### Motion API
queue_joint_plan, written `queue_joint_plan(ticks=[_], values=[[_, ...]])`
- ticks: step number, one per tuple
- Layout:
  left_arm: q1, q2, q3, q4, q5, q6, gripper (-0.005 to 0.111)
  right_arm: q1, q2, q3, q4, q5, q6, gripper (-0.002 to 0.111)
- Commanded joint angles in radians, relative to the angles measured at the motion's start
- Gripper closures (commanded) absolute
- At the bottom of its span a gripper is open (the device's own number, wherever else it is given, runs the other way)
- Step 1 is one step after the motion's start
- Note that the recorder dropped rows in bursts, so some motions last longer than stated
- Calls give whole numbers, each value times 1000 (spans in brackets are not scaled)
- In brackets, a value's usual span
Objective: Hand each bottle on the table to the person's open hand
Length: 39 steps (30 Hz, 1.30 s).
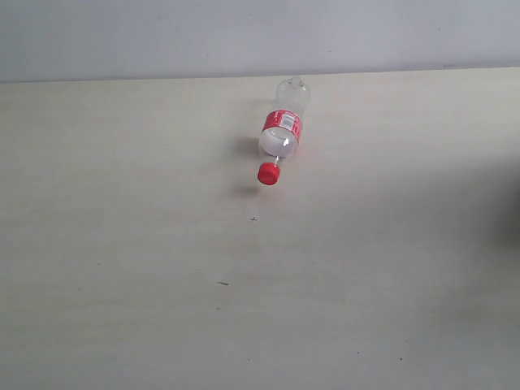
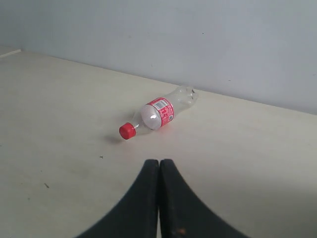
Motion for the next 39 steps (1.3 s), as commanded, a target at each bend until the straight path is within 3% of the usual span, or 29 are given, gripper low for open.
queue_joint_plan(ticks=[1, 3, 7, 10, 16, 18, 22, 24, 27, 31, 39], values=[[3, -7, 3, 65, -43, 53, 107, 1, -3, 3, -1, -13, -4, 108], [3, -7, 3, 128, -105, 59, 107, 1, -3, 3, -1, -13, -4, 108], [3, -7, 3, 107, -234, 28, 107, 1, -3, 3, -1, -13, -4, 108], [3, -7, 3, 75, -323, -262, 107, 1, -3, 3, -1, -13, -4, 108], [3, -7, 3, 77, -381, -606, 107, 1, -3, 3, -1, -13, -4, 108], [3, -7, 3, 77, -388, -652, 107, 1, -3, 3, -1, -13, -4, 108], [3, -7, 3, 92, -483, -640, 107, 1, -3, 3, -1, -13, -4, 108], [3, -7, 3, 84, -597, -604, 107, 1, -3, 3, -1, -13, -4, 108], [3, 12, 1, -54, -643, -548, 107, 1, -3, 3, -1, -13, -4, 108], [3, 197, -75, -242, -641, -345, 107, 1, -3, 3, -1, -13, -4, 108], [3, 739, -422, -226, -519, -148, 107, 1, -3, 3, -1, -13, -4, 108]])
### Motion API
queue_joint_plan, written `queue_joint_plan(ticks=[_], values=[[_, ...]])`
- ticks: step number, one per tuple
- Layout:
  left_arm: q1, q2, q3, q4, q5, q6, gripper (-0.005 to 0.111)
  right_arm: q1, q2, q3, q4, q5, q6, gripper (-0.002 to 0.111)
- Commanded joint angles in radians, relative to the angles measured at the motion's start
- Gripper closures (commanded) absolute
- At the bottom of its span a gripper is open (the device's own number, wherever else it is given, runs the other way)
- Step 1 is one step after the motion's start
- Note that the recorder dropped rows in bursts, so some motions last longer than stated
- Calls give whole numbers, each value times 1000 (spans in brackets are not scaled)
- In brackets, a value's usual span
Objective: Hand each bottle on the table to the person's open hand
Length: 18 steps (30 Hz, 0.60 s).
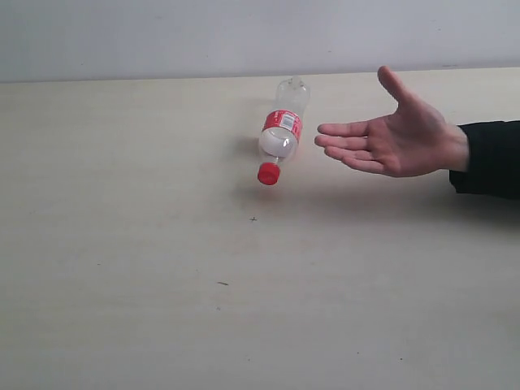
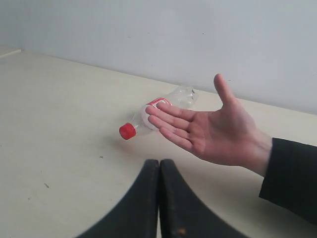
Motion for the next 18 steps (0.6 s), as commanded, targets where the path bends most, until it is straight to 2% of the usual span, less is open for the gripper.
queue_joint_plan(ticks=[1, 5, 14, 18], values=[[3, 304, -225, 2, 134, 134, 107, 1, -3, 3, -1, -13, -4, 108], [3, 531, -467, 67, 333, 221, 107, 1, -3, 3, -1, -13, -4, 108], [2, 971, -1024, 76, 848, 258, 107, 1, -3, 3, -1, -13, -4, 108], [-32, 1121, -1248, 76, 1025, 262, 107, 1, -3, 3, -1, -13, -4, 108]])
